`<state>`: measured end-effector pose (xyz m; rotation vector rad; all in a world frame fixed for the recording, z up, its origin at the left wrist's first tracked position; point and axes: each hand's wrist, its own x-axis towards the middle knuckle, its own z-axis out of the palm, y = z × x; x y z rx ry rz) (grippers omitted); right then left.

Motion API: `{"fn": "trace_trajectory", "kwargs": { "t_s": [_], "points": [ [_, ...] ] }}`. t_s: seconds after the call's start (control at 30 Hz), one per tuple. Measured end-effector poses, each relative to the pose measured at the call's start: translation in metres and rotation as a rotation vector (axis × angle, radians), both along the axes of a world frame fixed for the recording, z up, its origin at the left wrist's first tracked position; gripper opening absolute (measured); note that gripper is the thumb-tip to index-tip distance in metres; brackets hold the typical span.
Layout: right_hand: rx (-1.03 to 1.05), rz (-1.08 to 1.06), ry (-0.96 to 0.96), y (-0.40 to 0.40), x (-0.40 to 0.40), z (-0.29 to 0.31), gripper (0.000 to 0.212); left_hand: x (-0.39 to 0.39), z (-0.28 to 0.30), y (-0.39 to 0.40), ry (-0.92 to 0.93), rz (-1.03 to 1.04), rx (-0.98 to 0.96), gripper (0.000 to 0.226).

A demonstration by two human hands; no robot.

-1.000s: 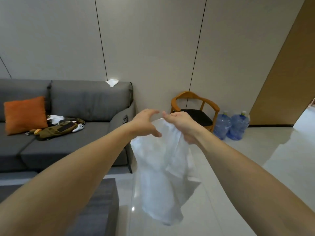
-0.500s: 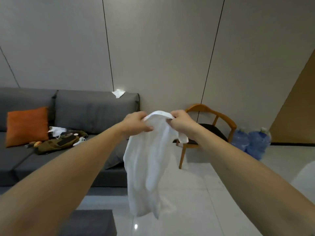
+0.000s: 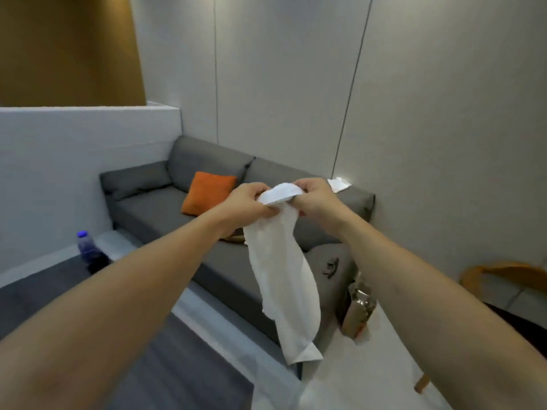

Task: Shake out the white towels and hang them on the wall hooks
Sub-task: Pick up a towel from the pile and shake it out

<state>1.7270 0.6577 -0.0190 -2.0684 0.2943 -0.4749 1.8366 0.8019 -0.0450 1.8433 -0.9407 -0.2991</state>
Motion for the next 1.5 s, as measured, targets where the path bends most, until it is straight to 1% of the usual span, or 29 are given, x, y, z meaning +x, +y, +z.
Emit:
{"fn": "trace_trajectory", "kwargs": {
  "t_s": [0.03, 0.07, 0.13, 0.17, 0.2, 0.27, 0.33, 0.4, 0.43, 0.47, 0.53, 0.57, 0.63, 0.7, 0.77, 0.83, 0.9, 1.0, 1.07, 1.17, 1.27, 1.33, 1.4, 1.5],
  "points": [
    [0.060, 0.046, -0.042, 0.012, 0.017, 0.003, 0.023, 0.002, -0.001, 0.011, 0.014, 0.043, -0.001, 0.026],
    [0.101, 0.096, -0.068, 0.024, 0.030, 0.005, 0.030, 0.003, -0.003, 0.022, 0.039, 0.097, -0.006, 0.029],
    [0.148, 0.239, -0.080, 0.046, 0.051, 0.002, 0.025, 0.000, -0.006, 0.047, 0.073, 0.244, -0.038, 0.030],
    [0.165, 0.364, -0.052, 0.056, 0.058, -0.001, 0.020, -0.002, -0.007, 0.060, 0.085, 0.312, -0.063, 0.027],
    [0.191, 0.498, 0.001, 0.065, 0.063, -0.006, 0.017, -0.005, -0.009, 0.074, 0.096, 0.378, -0.089, 0.020],
    [0.232, 0.694, 0.165, 0.079, 0.072, -0.023, 0.022, -0.014, -0.013, 0.104, 0.103, 0.528, -0.140, 0.008],
    [0.189, 0.786, 0.278, 0.097, 0.081, -0.044, 0.030, -0.023, -0.018, 0.138, 0.105, 0.727, -0.160, 0.019],
    [0.138, 0.845, 0.295, 0.125, 0.085, -0.061, 0.030, -0.035, -0.023, 0.177, 0.098, 0.911, -0.107, 0.027],
    [0.148, 0.859, 0.284, 0.140, 0.084, -0.066, 0.029, -0.043, -0.024, 0.195, 0.103, 0.972, -0.096, 0.028],
    [0.186, 0.871, 0.262, 0.156, 0.083, -0.069, 0.029, -0.051, -0.025, 0.214, 0.109, 1.015, -0.102, 0.025],
    [0.249, 0.875, 0.201, 0.188, 0.081, -0.069, 0.031, -0.066, -0.026, 0.249, 0.099, 1.078, -0.118, 0.012],
    [0.235, 0.863, 0.161, 0.203, 0.081, -0.068, 0.035, -0.073, -0.027, 0.264, 0.084, 1.104, -0.101, 0.010],
    [0.163, 0.878, 0.079, 0.234, 0.082, -0.065, 0.041, -0.084, -0.027, 0.287, 0.060, 1.153, -0.041, 0.013],
    [0.104, 0.922, 0.032, 0.262, 0.082, -0.061, 0.043, -0.089, -0.029, 0.307, 0.117, 1.162, -0.029, 0.005],
    [0.053, 0.992, 0.012, 0.280, 0.086, -0.057, 0.041, -0.087, -0.031, 0.321, 0.163, 1.167, -0.053, 0.019],
    [-0.042, 1.044, 0.051, 0.293, 0.096, -0.051, 0.038, -0.076, -0.028, 0.338, 0.128, 1.219, -0.047, 0.027],
    [-0.215, 1.073, 0.137, 0.300, 0.114, -0.047, 0.034, -0.061, -0.026, 0.357, 0.076, 1.263, -0.033, 0.026],
    [-0.506, 1.070, 0.221, 0.306, 0.148, -0.044, 0.025, -0.034, -0.024, 0.388, 0.053, 1.311, -0.011, 0.037],
    [-0.597, 1.004, 0.255, 0.304, 0.168, -0.047, 0.022, -0.020, -0.024, 0.409, 0.070, 1.356, -0.048, 0.042],
    [-0.592, 0.925, 0.265, 0.297, 0.201, -0.055, 0.014, 0.001, -0.027, 0.438, 0.073, 1.406, -0.023, 0.044],
    [-0.590, 0.819, 0.206, 0.303, 0.233, -0.059, 0.017, 0.025, -0.030, 0.456, 0.015, 1.442, 0.006, 0.027],
    [-0.623, 0.713, 0.144, 0.311, 0.256, -0.059, 0.022, 0.044, -0.031, 0.463, -0.016, 1.457, 0.014, 0.021],
    [-0.641, 0.605, 0.092, 0.317, 0.283, -0.056, 0.022, 0.066, -0.030, 0.472, -0.035, 1.485, 0.035, 0.013],
    [-0.664, 0.501, 0.018, 0.324, 0.326, -0.045, 0.021, 0.104, -0.026, 0.486, -0.060, 1.493, 0.102, 0.014]
  ]
}}
